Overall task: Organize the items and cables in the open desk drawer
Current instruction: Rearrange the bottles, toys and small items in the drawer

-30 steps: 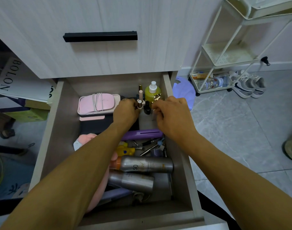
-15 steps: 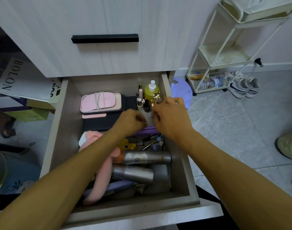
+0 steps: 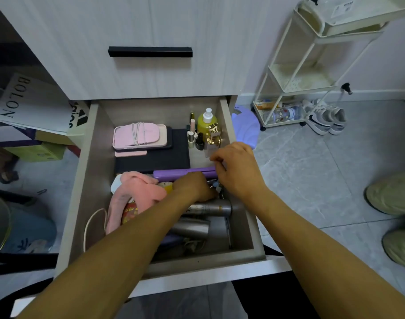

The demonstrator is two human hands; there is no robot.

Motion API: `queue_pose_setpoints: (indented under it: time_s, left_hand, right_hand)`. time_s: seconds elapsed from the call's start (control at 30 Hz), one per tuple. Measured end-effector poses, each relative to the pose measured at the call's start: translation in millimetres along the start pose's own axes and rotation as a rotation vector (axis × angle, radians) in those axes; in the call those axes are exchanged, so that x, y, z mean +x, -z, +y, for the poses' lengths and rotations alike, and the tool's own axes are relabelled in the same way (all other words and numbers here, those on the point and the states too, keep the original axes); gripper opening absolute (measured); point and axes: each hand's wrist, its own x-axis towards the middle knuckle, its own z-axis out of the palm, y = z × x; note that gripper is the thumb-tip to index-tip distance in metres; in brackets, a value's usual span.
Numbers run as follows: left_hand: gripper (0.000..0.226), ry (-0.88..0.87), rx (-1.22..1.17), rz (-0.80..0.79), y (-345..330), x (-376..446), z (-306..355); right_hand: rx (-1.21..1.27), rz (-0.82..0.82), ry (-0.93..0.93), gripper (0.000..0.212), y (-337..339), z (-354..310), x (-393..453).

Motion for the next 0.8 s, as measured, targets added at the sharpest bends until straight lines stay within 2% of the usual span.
queue_pose_setpoints:
  time_s: [0.2, 0.37, 0.57, 0.63, 0.8]
  left_hand:
    - [0.047, 0.066, -0.088, 0.001, -1, 0, -3]
    - [0.053, 0.055, -0.067, -0.005, -6, -1, 0]
    - [0.046, 0.083, -0.186, 0.020, -4, -6, -3]
    - [0.041, 0.101, -0.302, 0.046, -1, -10, -10]
    - [0.030, 0.233, -0.849, 0.084, 17, -28, -31]
  right_hand:
    - [0.021, 0.019, 0.002, 0.016, -3, 2, -1]
    - [0.030, 0.020, 0.000, 0.016, -2, 4, -2]
    - [0.049, 0.028, -0.002, 0.016, -2, 5, -2]
    - [0.047, 0.031, -0.001, 0.015, -2, 4, -2]
    - [0.022, 0.015, -0.001, 0.015, 1, 5, -2]
